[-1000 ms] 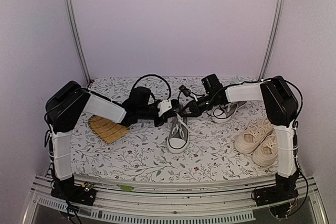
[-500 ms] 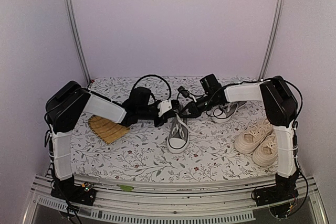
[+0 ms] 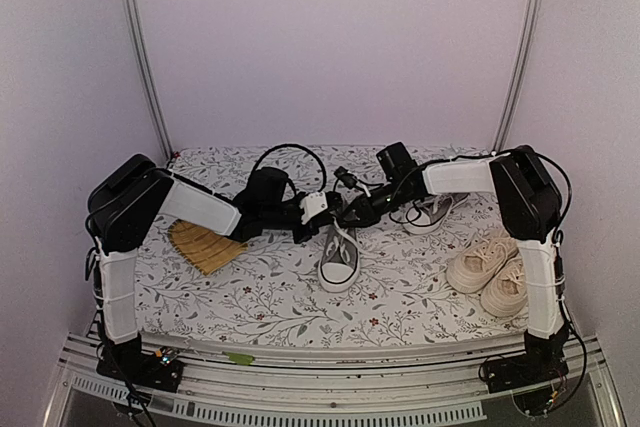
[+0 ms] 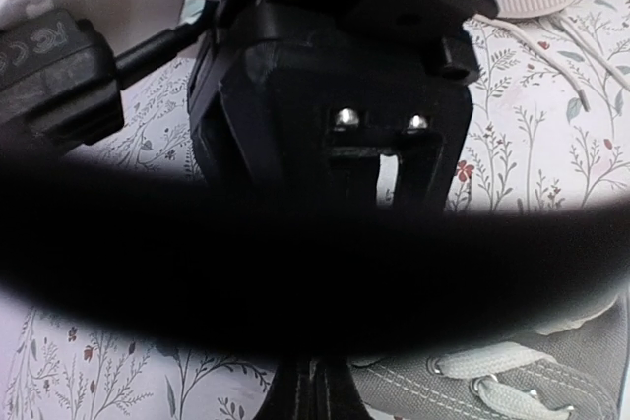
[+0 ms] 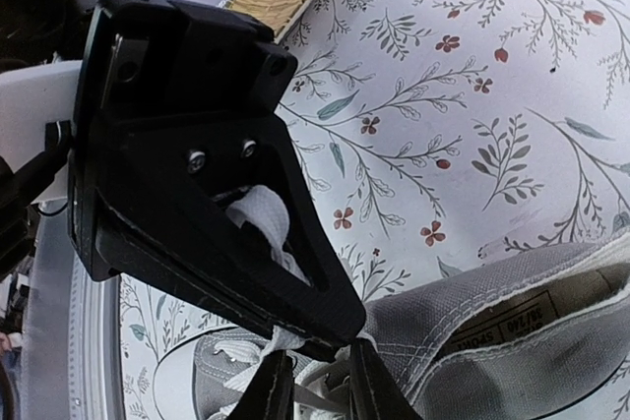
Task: Tie the shoes
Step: Cross the shoelace loop with the shoelace.
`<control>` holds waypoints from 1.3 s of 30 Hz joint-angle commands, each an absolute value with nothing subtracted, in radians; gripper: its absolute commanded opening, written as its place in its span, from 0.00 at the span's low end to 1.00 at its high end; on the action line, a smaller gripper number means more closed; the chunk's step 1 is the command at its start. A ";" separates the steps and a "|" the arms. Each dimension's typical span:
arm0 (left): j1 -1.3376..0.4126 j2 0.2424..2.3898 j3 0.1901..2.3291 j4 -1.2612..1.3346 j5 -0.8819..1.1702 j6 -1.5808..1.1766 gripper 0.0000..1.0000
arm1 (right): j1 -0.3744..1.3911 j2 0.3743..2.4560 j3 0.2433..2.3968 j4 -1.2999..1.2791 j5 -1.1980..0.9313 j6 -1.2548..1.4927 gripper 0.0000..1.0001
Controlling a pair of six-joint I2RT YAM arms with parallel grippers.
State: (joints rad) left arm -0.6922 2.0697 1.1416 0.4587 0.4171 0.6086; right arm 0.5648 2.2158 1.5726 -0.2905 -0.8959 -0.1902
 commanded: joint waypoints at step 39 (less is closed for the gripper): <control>-0.695 2.018 1.086 0.497 0.391 0.602 0.00 | 0.601 2.098 1.520 -0.268 -0.671 -0.198 0.01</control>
State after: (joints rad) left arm -0.6891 2.0514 1.0962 0.4755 0.3813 0.6151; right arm 0.6075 2.1494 1.5345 -0.2726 -0.6422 -0.2096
